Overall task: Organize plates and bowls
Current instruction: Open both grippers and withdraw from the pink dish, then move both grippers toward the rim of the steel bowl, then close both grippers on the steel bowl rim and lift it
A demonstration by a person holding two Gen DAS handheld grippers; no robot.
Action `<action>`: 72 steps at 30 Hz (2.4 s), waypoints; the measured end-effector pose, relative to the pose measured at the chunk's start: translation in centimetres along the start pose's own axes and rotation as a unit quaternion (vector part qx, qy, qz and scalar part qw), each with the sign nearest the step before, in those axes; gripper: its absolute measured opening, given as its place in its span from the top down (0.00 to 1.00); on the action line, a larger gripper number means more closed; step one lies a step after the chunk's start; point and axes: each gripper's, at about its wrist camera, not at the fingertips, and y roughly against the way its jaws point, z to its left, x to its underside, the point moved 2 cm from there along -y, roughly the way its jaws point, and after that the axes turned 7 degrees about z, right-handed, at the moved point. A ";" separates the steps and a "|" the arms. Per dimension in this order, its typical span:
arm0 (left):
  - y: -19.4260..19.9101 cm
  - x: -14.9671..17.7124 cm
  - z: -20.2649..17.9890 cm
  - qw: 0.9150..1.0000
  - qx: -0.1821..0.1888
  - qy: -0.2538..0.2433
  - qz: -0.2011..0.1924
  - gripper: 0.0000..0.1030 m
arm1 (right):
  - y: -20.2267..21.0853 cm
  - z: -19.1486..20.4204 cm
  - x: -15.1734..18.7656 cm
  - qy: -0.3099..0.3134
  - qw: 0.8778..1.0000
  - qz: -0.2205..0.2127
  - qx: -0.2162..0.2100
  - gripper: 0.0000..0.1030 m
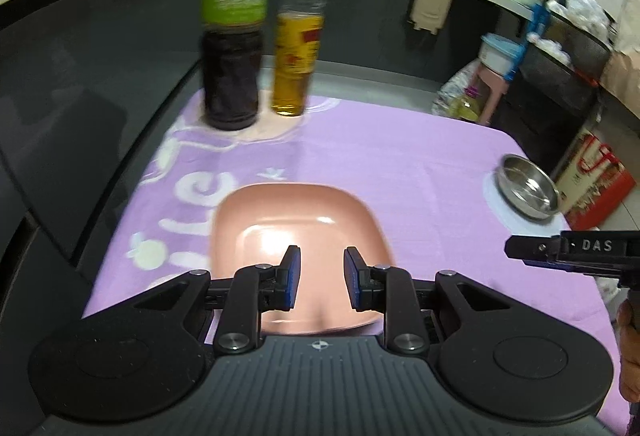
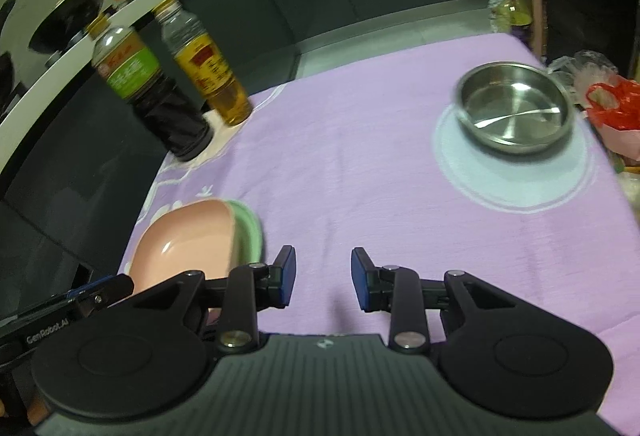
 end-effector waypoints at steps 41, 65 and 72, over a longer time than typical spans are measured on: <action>-13.7 -8.3 -15.6 0.985 0.156 -0.038 0.063 0.66 | -0.3 -14.3 -6.6 -0.135 0.978 -0.098 0.125 0.63; -18.1 -7.5 -19.5 0.986 0.111 -0.107 0.070 0.80 | -3.0 -13.4 -6.9 -0.080 0.984 -0.080 0.140 0.87; -16.2 -7.7 -19.1 0.986 0.112 -0.107 0.061 0.80 | -1.8 -12.7 -6.7 -0.078 0.985 -0.092 0.126 0.87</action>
